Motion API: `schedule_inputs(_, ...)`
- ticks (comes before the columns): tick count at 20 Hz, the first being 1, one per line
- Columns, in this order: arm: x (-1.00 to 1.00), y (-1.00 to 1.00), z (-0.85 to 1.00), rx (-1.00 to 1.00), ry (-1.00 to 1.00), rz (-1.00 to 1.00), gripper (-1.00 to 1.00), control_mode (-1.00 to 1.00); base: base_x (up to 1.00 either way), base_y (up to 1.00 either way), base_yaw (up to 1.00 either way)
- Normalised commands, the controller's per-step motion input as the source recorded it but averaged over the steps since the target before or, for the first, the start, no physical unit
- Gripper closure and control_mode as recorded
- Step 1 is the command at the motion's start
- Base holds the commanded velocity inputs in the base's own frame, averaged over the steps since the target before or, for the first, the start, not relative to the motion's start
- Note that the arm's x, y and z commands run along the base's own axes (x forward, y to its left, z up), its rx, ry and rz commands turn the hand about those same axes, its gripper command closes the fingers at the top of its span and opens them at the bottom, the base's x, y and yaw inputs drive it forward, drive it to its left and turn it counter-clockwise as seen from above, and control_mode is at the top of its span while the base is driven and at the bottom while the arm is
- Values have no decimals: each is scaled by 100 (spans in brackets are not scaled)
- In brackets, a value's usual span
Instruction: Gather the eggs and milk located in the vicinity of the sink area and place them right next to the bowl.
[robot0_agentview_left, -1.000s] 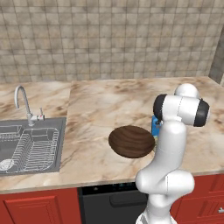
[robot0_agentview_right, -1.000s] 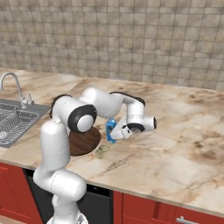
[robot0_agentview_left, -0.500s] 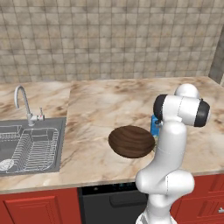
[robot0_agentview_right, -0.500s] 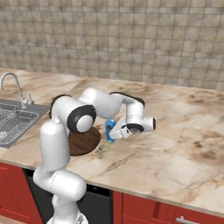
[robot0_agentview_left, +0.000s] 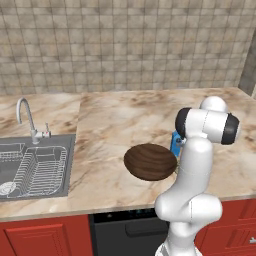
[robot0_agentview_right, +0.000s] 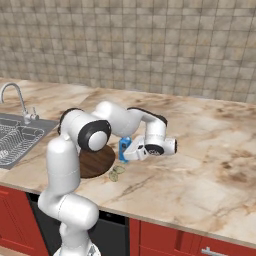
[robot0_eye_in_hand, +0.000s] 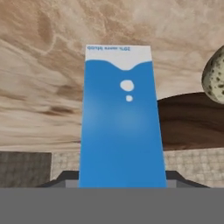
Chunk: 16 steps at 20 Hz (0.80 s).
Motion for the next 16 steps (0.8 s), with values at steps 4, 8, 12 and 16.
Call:
schedule_inputs(4,-18,11,-8,3,2,0,100,-100,0,0,0)
schedule_inputs(8,-22,11,-8,0,1,0,100,-100,0,0,0)
schedule_inputs(12,-24,16,-11,0,1,0,100,-100,0,0,0)
schedule_inputs(16,-22,25,-11,0,3,0,100,-100,0,0,0)
